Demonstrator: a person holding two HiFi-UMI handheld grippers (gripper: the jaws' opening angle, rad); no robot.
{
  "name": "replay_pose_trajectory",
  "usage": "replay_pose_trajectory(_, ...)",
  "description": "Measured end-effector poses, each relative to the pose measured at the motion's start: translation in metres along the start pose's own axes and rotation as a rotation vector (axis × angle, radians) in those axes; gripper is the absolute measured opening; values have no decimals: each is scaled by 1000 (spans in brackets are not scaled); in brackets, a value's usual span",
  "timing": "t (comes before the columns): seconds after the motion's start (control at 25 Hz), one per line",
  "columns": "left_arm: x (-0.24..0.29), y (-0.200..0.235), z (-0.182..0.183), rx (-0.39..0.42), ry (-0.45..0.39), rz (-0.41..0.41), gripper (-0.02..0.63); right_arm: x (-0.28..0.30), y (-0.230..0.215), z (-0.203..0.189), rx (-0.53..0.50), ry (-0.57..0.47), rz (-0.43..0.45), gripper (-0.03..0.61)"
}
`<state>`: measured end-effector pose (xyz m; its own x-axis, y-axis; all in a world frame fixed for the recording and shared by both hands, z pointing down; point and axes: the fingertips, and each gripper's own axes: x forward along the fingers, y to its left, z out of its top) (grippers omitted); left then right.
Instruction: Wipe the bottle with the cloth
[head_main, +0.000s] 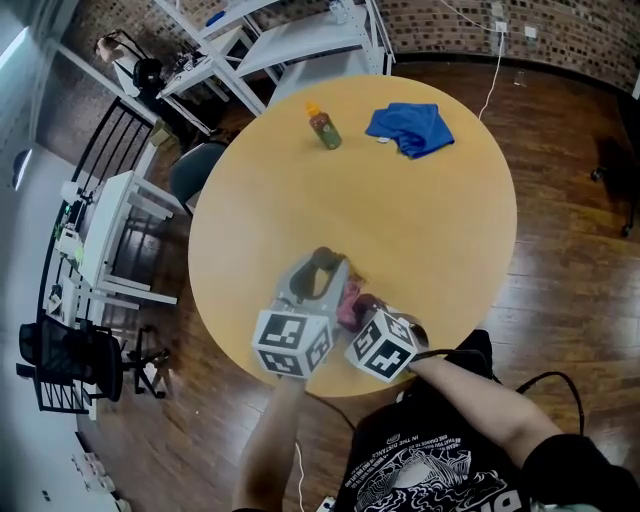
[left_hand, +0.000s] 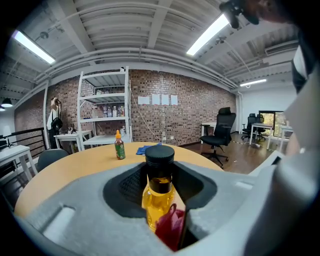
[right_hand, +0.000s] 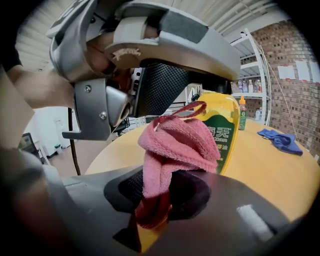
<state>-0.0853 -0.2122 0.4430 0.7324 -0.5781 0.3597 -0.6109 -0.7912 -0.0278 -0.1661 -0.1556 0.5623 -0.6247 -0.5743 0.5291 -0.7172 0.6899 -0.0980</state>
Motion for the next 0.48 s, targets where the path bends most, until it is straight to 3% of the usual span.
replay_pose_trajectory(0.28, 8, -1, -2, -1, 4, -5, 160, -16, -4, -9, -50, 5, 63, 104)
replay_pose_trajectory(0.48, 2, -2, -3, -2, -19, 0, 160, -61, -30, -7, 19, -54, 36, 104)
